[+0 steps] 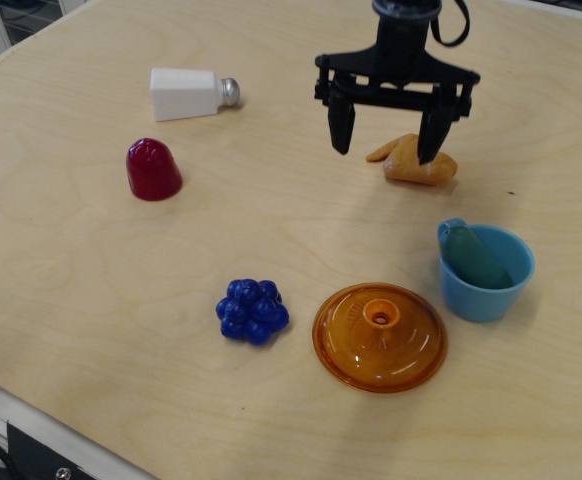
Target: Take cucumber out of cup
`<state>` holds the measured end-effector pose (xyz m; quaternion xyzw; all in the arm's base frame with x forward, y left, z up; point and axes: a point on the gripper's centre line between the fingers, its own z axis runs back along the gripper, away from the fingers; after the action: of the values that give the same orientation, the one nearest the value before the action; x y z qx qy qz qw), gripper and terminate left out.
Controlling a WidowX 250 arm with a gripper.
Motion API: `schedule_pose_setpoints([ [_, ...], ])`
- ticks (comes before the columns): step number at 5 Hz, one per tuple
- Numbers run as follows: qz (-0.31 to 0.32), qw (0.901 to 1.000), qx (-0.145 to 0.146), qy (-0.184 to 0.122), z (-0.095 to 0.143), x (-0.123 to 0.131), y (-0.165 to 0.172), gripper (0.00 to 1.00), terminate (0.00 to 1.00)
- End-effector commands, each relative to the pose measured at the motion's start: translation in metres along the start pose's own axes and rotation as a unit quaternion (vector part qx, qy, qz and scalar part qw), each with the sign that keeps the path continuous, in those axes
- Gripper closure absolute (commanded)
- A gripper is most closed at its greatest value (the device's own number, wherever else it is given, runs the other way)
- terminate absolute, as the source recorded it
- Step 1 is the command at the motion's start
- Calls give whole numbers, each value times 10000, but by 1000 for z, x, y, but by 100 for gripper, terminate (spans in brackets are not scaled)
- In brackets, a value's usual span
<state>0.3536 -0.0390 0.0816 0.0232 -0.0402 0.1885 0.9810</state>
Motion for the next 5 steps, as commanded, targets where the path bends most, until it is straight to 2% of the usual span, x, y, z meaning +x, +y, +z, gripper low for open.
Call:
schedule_pose_setpoints([
  [1, 1873, 9821, 149, -128, 45, -34, -11, 0, 0],
  [2, 1925, 9810, -81, 214, 40, -49, -27, 0, 0],
  [3, 1869, 9815, -2, 415, 28, -58, -35, 0, 0],
  [5, 1764, 9832, 62, 463, 5, -61, -43, 0, 0],
])
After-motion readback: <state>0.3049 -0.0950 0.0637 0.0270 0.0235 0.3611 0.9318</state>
